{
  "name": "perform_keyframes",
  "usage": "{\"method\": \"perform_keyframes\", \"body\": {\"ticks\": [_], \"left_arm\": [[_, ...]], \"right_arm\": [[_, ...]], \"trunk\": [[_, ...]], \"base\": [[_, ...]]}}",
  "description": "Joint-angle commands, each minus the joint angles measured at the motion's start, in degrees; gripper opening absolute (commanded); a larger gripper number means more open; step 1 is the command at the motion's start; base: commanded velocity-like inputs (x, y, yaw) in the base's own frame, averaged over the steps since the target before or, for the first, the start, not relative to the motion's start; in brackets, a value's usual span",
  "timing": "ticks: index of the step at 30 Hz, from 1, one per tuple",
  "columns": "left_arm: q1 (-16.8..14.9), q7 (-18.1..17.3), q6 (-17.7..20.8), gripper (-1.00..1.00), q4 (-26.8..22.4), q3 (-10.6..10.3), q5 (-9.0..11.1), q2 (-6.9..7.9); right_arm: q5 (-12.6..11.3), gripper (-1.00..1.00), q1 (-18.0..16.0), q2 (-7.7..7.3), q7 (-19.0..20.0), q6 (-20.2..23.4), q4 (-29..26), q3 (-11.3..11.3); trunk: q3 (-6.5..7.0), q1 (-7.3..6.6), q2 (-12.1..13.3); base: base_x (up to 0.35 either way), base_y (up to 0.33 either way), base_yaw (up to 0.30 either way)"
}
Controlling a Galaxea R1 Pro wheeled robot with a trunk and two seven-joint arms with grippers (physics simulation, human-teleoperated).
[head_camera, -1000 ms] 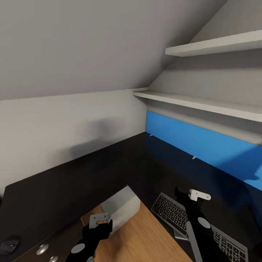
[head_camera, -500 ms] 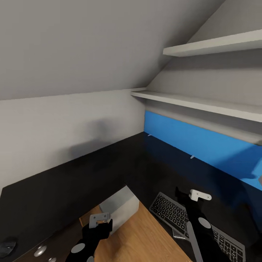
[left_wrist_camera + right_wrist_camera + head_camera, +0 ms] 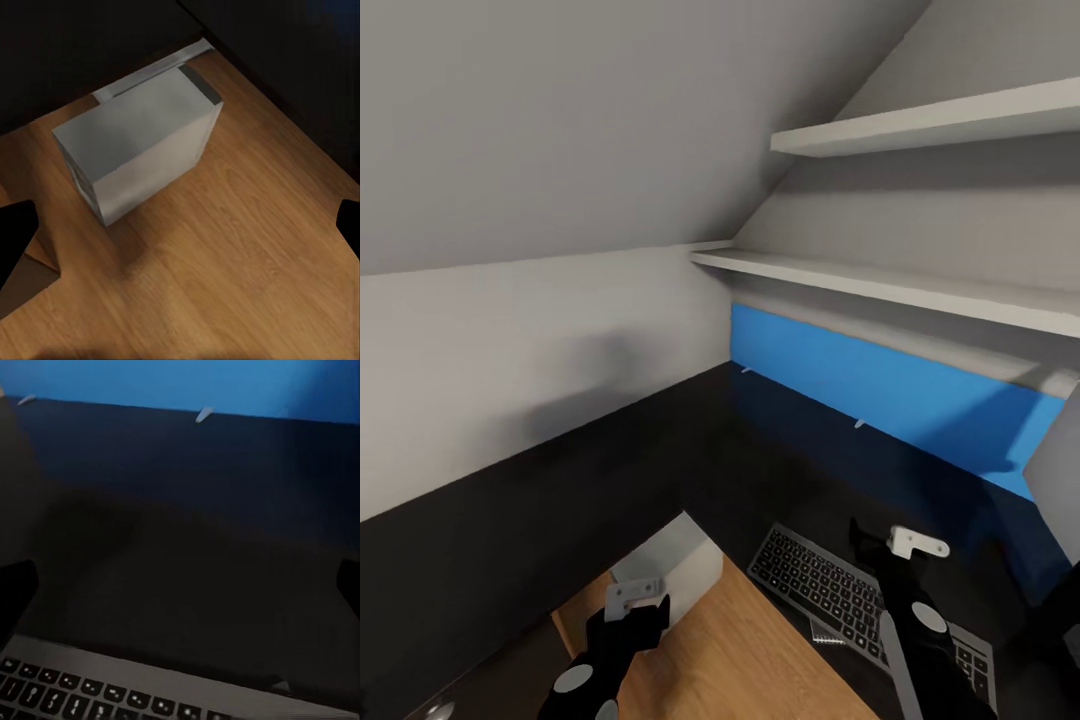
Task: In the bedroom, organize the workspace by keeping the computer under the desk, ensuring the monitor is on the desk, placing the keyboard on the desk next to the monitor, placing the mouse on the desk next to the keyboard, moving the folder from the swivel chair onto the desk next to the mouse, stacking the notebook on top of the folder with the pen on top of the notebook, and positioning the swivel chair next to the desk.
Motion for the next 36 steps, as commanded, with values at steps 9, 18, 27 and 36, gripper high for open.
{"method": "perform_keyframes", "body": {"ticks": [9,18,27,36], "left_arm": [[0.0,0.6,0.0,1.00,-0.1,-0.2,0.5,-0.02],[0.0,0.7,0.1,1.00,0.2,-2.0,0.5,-0.02],[-0.1,0.7,0.1,1.00,0.3,-2.5,0.4,-0.02],[0.0,0.7,0.0,1.00,0.3,-2.5,0.4,-0.02]], "right_arm": [[-2.7,1.00,-5.2,-7.14,-0.2,-5.9,17.3,-1.1],[-9.9,1.00,-9.7,-12.92,0.0,-7.1,25.9,-2.3],[-11.2,1.00,-12.8,-14.28,-0.1,-8.6,31.8,-2.6],[-14.7,1.00,-14.1,-15.02,-0.3,-8.5,33.8,-2.8]], "trunk": [[-1.35,1.56,-2.9],[-2.97,3.53,-6.5],[-4.59,5.51,-10.1],[-6.20,7.49,-13.7]], "base": [[0.000,0.000,-0.004],[0.000,0.000,0.000],[0.000,0.000,0.000],[0.000,0.000,0.000]]}}
